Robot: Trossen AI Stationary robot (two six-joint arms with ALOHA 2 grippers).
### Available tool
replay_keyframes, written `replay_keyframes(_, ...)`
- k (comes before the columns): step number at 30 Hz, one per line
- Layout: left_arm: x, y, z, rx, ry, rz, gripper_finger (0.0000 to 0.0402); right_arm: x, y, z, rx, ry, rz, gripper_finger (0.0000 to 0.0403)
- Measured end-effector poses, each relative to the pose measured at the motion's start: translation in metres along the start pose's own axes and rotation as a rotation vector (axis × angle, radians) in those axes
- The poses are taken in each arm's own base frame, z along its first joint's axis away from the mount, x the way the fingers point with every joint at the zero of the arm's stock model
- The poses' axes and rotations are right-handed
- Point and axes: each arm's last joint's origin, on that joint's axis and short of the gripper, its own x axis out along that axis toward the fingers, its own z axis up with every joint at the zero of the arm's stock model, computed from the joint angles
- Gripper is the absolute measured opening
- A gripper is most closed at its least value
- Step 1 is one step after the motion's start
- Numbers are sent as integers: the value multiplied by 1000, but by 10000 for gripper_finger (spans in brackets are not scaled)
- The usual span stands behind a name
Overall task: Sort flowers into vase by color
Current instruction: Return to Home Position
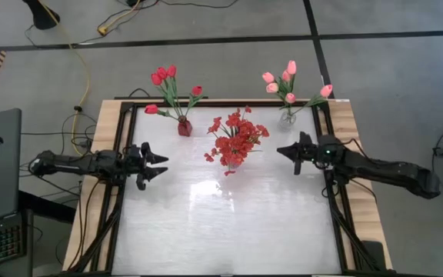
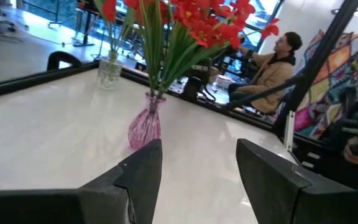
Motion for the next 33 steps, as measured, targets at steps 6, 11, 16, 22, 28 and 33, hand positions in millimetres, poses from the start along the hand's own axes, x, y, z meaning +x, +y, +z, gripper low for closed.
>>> replay_keyframes(6,0,0,1,27,-21,42,194,-16,1,4,-62,-105,-60,19)
replay_keyframes(11,0,3,3,47,-71,164,194,-24,3,10,-122,-202,-78,19)
replay_keyframes(16,0,6,4,152,-87,266,194,-25,2,10,-185,-205,-127,29)
replay_keyframes(22,0,6,3,210,-66,260,194,-24,2,10,-263,-194,-135,41)
replay_keyframes(28,1,5,2,182,-63,247,194,-24,2,10,-265,-194,-135,42)
replay_keyframes(33,1,5,2,196,-61,247,194,-24,2,10,-265,-194,-135,42)
